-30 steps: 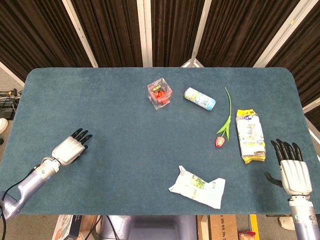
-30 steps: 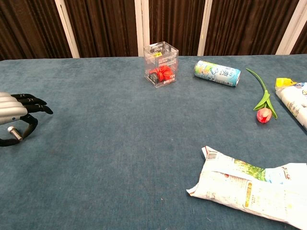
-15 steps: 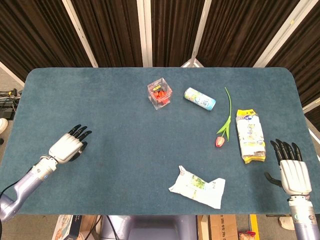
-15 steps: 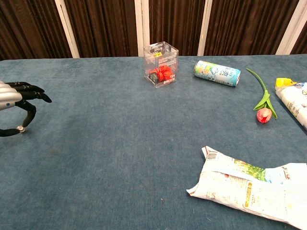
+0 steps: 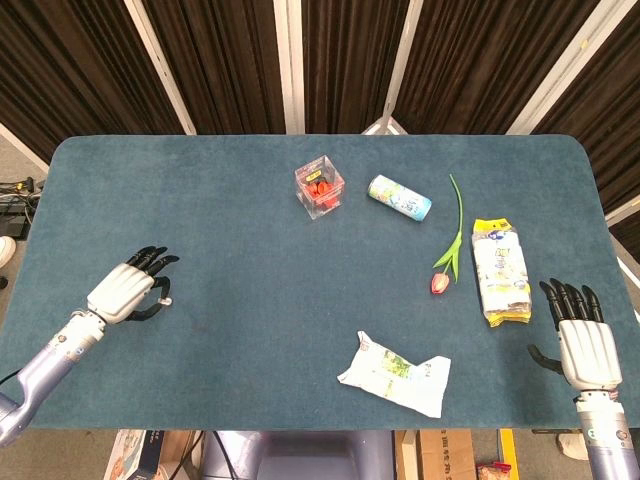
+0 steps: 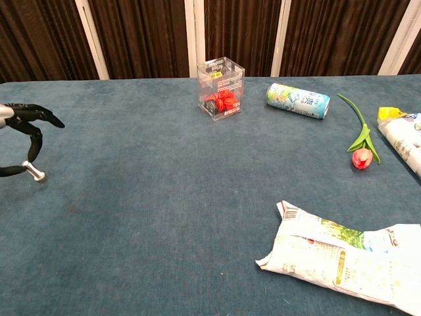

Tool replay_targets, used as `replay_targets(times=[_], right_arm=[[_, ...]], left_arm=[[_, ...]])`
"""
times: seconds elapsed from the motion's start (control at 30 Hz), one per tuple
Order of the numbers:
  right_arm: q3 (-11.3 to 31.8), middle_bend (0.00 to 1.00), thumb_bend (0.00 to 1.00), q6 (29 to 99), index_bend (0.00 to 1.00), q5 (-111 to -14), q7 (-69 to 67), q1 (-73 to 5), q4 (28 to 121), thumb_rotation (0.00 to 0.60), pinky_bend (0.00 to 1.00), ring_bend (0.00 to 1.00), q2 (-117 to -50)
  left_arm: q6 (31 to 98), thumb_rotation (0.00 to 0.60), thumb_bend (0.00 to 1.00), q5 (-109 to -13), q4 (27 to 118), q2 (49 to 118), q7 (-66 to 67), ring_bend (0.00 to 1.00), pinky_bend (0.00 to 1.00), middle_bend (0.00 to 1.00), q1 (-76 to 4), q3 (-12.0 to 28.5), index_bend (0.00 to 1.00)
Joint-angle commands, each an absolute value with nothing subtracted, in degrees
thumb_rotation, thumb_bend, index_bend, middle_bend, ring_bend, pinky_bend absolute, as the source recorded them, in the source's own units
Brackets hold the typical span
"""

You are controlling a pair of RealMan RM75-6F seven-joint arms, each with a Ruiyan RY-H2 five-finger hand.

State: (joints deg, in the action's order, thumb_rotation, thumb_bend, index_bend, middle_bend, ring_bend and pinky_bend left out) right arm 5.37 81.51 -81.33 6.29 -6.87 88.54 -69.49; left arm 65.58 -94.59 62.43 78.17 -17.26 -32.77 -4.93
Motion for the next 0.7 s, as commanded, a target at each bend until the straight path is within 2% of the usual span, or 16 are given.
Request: replay_targets(times=[0.03, 0.7], right_arm=[[5.38, 0.1, 0.19, 81.48, 0.11, -81.29, 6.33, -6.89, 88.5, 0.6, 0.03, 0.1, -69.49], [5.35, 0.1, 0.19, 81.49, 0.11, -81.25, 6.17, -6.84, 88.7, 0.6, 0.03, 0.1, -69.28]], left_arm=[[65.65, 0.6, 0.5, -94.48, 62.37, 77.94, -18.48, 0.03, 0.08, 0.11, -32.71, -4.82, 0.57], [61.88, 0.6, 0.5, -92.1, 62.27, 78.39, -22.13, 0.03, 0.08, 0.11, -32.79, -4.68, 0.57]])
